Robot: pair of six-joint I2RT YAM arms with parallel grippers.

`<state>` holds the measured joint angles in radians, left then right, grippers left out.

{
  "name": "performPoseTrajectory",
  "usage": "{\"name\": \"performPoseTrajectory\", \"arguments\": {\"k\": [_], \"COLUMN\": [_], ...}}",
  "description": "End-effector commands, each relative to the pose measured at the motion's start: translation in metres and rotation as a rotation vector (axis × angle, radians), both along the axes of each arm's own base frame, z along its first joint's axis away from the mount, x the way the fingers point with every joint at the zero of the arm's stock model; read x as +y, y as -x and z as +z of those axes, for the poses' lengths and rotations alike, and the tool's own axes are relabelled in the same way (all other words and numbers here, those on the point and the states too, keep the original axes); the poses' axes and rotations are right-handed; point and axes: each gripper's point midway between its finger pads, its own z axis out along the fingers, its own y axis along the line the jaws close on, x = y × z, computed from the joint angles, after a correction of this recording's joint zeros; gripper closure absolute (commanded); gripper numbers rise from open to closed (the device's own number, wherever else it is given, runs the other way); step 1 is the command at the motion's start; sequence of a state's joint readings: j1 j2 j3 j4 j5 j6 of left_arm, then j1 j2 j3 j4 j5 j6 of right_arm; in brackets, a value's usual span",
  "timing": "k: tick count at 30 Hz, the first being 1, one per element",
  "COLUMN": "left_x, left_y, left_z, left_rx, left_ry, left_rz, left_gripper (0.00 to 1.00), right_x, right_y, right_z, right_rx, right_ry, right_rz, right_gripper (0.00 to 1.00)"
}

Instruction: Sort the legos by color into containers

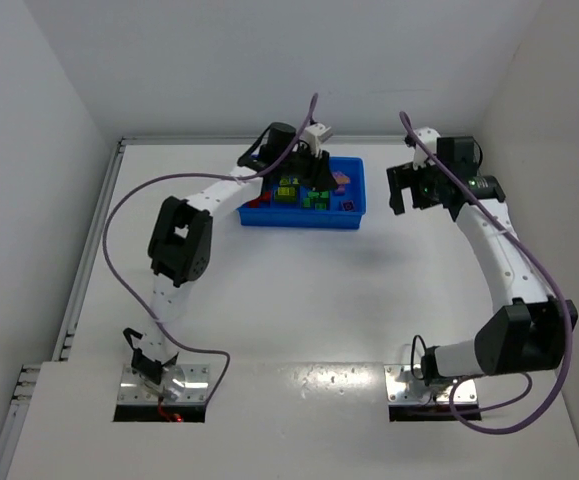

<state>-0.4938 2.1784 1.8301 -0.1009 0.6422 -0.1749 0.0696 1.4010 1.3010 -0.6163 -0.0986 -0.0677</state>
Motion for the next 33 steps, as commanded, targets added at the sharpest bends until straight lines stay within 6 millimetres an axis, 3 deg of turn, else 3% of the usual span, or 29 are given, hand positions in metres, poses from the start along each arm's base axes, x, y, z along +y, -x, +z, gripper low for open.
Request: {"name": "performPoseTrajectory", "arguments": {"k": [1,4,9,10,12,14,15,17,19,21,22,24,25,26,27,28,29,30,31,32,33], "left_x": [-0.019,-0.026,-0.038,-0.038,-0.039,-0.043,-0.045,-0.049,-0.049,-0.046,-0.040,-0.024,-0.008,0.007,0.021,0.052,0.069,0.088,0.123,0.141,0.158], "left_y": [-0.020,-0.036,-0.044,-0.045,-0.046,-0.045,-0.044,-0.043,-0.037,-0.028,-0.021,-0.015,-0.015,-0.006,-0.004,-0.006,-0.007,-0.004,-0.008,-0.006,-0.004], "left_z": [0.003,-0.016,-0.027,-0.034,-0.035,-0.031,-0.029,-0.003,0.032,0.051,0.084,0.098,0.087,0.111,0.111,0.079,0.076,0.087,0.066,0.061,0.058], "left_rx": [0.002,0.023,-0.011,-0.003,-0.004,-0.021,-0.027,-0.072,-0.115,-0.126,-0.167,-0.179,-0.155,-0.179,-0.162,-0.086,-0.071,-0.064,-0.012,0.002,0.008], "left_ry": [0.007,-0.018,-0.059,-0.065,-0.065,-0.049,-0.039,0.006,0.053,0.075,0.099,0.073,0.042,0.060,0.056,0.016,0.018,0.032,0.010,0.003,0.000], "left_rz": [0.058,0.101,0.142,0.142,0.142,0.114,0.104,0.080,0.065,0.055,0.064,0.093,0.118,0.126,0.148,0.200,0.232,0.281,0.347,0.380,0.409], "left_gripper": [0.93,0.91,0.71,0.57,0.48,0.28,0.22,0.02,0.00,0.00,0.00,0.00,0.00,0.00,0.00,0.00,0.00,0.00,0.00,0.00,0.00], "right_x": [-0.028,-0.038,-0.053,-0.053,-0.055,-0.052,-0.050,-0.042,-0.038,-0.032,-0.030,-0.021,-0.015,-0.010,-0.005,0.003,0.006,0.008,0.011,0.010,0.011], "right_y": [0.024,0.028,0.031,0.031,0.031,0.032,0.032,0.029,0.028,0.021,0.018,0.009,0.005,-0.001,-0.008,-0.013,-0.022,-0.028,-0.033,-0.041,-0.052], "right_z": [0.009,0.014,0.015,0.015,0.015,0.009,0.009,0.007,0.005,0.005,0.004,0.007,0.007,0.006,0.000,-0.001,-0.004,-0.008,-0.012,-0.029,-0.028], "right_rx": [-0.004,-0.012,-0.010,-0.010,-0.010,0.008,0.008,0.009,0.005,-0.012,-0.014,-0.042,-0.041,-0.061,-0.049,-0.044,-0.062,-0.062,-0.055,-0.026,-0.049], "right_ry": [0.074,0.073,0.074,0.074,0.067,0.046,0.038,0.007,-0.009,-0.047,-0.075,-0.123,-0.181,-0.211,-0.241,-0.294,-0.314,-0.331,-0.354,-0.357,-0.361], "right_rz": [-0.066,-0.094,-0.135,-0.135,-0.138,-0.122,-0.113,-0.079,-0.061,-0.051,-0.044,-0.021,-0.005,0.012,0.022,0.039,0.049,0.052,0.051,0.046,0.059], "right_gripper": [0.01,0.01,0.01,0.01,0.01,0.01,0.01,0.01,0.01,0.01,0.01,0.01,0.01,0.01,0.01,0.01,0.01,0.01,0.01,0.01,0.01]}}
